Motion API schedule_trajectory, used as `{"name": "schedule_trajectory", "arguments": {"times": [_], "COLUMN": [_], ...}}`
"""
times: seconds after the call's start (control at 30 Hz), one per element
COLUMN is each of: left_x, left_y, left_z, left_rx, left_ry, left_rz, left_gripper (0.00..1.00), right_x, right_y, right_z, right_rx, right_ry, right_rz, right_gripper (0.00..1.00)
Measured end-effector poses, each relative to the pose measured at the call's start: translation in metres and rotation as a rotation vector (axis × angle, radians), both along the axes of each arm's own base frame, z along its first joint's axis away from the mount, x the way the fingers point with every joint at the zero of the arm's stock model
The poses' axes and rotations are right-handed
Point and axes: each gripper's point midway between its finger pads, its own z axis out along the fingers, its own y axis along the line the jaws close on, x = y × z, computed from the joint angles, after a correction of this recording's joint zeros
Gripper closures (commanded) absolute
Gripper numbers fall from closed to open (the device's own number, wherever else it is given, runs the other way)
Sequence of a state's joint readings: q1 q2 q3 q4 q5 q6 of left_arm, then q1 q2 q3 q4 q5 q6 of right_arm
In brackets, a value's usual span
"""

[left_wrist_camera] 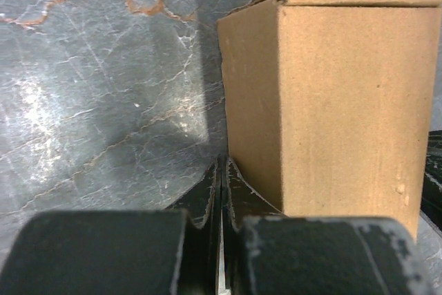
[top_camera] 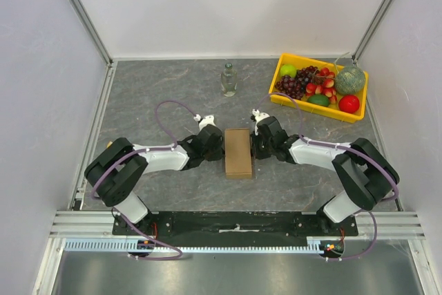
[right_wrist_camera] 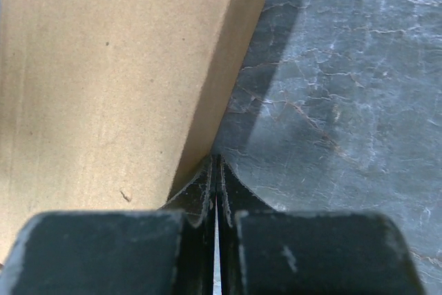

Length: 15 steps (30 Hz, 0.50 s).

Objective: Fold the paper box

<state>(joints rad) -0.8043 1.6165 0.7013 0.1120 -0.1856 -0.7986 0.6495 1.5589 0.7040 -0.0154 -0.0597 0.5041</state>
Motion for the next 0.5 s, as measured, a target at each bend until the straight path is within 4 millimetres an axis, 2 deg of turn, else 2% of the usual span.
{"name": "schedule_trajectory", "arguments": {"times": [0.03,0.07,0.13,0.17,0.3,0.33,0.4,0.5], "left_x": [0.0,0.001,-0.001,-0.004,-0.022,-0.029,-0.041,-0.047], "left_y": [0.002,0.005,0.017,0.027,0.085,0.098,0.112,0.118], "left_z": [0.0,0.0,0.0,0.0,0.008,0.011,0.021,0.045], "left_rx": [0.011,0.023,0.049,0.06,0.105,0.115,0.111,0.063], "left_ry": [0.006,0.009,0.019,0.025,0.039,0.038,0.028,-0.022], "left_rz": [0.004,0.015,0.04,0.062,0.186,0.208,0.224,0.233], "left_gripper": [0.95,0.89,0.7,0.56,0.24,0.17,0.08,0.07], "right_x": [0.002,0.004,0.01,0.014,0.03,0.032,0.029,0.02], "right_y": [-0.003,-0.005,-0.02,-0.033,-0.08,-0.087,-0.093,-0.103], "right_z": [0.0,0.0,0.003,0.006,0.041,0.052,0.073,0.095], "right_rx": [-0.007,-0.011,-0.042,-0.061,-0.109,-0.108,-0.085,-0.037], "right_ry": [-0.004,-0.007,-0.017,-0.027,-0.125,-0.157,-0.214,-0.291], "right_rz": [-0.016,-0.03,-0.083,-0.128,-0.301,-0.331,-0.355,-0.388], "right_gripper": [0.95,0.89,0.67,0.56,0.25,0.23,0.2,0.16]}}
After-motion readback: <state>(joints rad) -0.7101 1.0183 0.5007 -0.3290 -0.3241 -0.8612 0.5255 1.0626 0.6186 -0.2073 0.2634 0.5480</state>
